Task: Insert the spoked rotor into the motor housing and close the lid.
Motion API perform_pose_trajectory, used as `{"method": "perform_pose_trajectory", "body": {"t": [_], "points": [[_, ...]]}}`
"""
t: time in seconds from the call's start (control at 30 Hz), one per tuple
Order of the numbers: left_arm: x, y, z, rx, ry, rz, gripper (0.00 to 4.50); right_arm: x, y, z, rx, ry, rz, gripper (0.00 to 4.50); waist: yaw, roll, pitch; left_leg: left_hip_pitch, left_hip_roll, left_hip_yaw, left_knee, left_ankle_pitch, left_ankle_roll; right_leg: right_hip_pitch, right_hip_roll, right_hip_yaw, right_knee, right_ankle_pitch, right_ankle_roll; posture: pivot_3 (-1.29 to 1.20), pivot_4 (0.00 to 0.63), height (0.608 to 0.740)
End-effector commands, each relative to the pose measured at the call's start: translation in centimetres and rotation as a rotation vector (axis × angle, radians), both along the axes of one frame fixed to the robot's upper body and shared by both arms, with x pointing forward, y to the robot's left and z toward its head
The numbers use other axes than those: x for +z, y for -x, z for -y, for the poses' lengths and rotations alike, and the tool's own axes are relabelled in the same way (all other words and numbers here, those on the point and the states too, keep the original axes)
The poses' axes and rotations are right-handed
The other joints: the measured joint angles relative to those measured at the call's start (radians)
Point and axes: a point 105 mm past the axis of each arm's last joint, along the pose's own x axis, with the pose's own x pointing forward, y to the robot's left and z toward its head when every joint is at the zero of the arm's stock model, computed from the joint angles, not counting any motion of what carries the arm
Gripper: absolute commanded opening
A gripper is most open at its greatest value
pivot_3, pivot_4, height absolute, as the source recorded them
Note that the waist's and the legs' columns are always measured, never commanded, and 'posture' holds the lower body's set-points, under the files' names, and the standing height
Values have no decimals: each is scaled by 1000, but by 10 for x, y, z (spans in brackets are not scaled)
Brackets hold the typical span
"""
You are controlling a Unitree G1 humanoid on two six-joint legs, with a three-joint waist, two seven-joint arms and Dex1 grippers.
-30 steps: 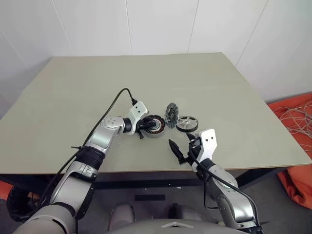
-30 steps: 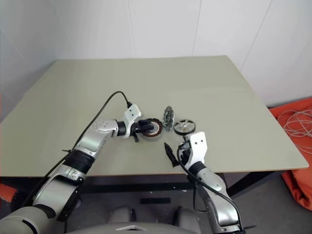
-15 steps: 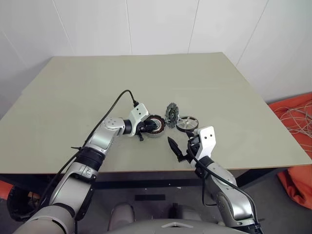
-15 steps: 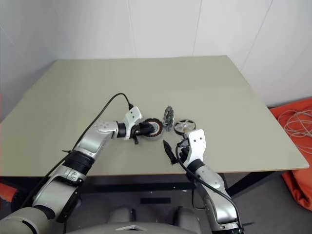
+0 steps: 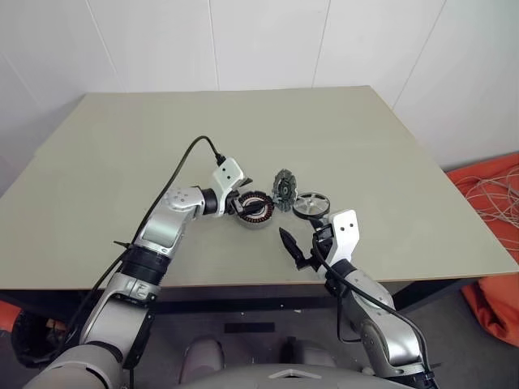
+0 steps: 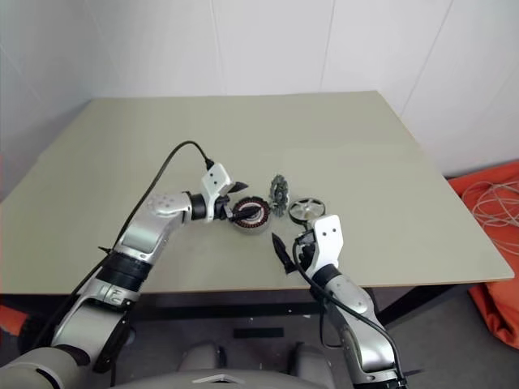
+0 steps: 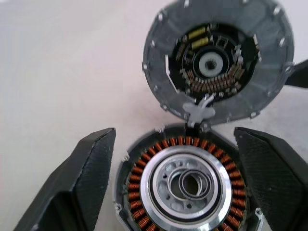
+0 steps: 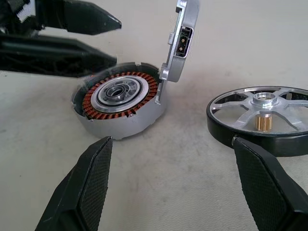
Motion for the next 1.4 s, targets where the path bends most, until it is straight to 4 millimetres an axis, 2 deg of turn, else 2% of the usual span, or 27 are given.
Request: {"method": "perform_pose_trajectory", "body": {"t": [0.03,0.07,0.2,0.3,0.33,0.47,0.77,0.83,1.1,1.4], "points": [[17,11,-2,6,45,29,2948,16,-3,-2,15,-17,58,4500,-1,0,0,0,0,0,0,0,0,0,0,0,0,0,0,0,0,740],[16,15,-3,8,52,19,2495,16,-3,-3,16,-17,58,4500,-1,0,0,0,0,0,0,0,0,0,0,0,0,0,0,0,0,740],[4,34,-8,21,57,-39,1219,16,-2,-3,16,-17,56,4500,-4,0,0,0,0,0,0,0,0,-1,0,0,0,0,0,0,0,740],[-11,40,-13,61,48,-84,198,16,-2,-3,17,-19,54,4500,-6,1,1,0,0,0,0,0,0,-1,0,0,0,-3,5,0,0,740],[-14,41,-13,68,47,-92,13,16,-2,-3,18,-18,54,4500,-6,1,1,0,0,0,0,-1,1,-1,0,0,0,-4,6,0,0,740],[-20,36,-13,61,18,-100,13,16,-3,-4,23,-17,55,4500,-5,0,1,0,0,0,0,-1,2,0,0,0,0,-4,7,0,0,740],[-17,17,-6,-13,-14,-93,13,16,-1,-3,9,-18,58,4500,-5,0,1,-1,0,0,0,0,0,0,0,0,0,-3,6,0,0,740],[-16,16,-2,-35,-6,-100,13,17,-1,-4,4,-19,60,4500,-5,0,1,-1,0,0,0,0,0,-1,0,0,0,-1,1,0,0,740],[-20,17,5,-92,-24,-120,13,18,-6,-2,-6,-17,62,4500,-4,0,1,-1,0,0,0,0,-1,-1,0,0,0,0,0,0,0,740],[-24,10,3,-61,-54,-130,13,19,-7,-3,-7,-18,64,4500,-4,0,1,-1,0,0,0,1,-1,-1,0,0,0,0,0,0,0,740]]}}
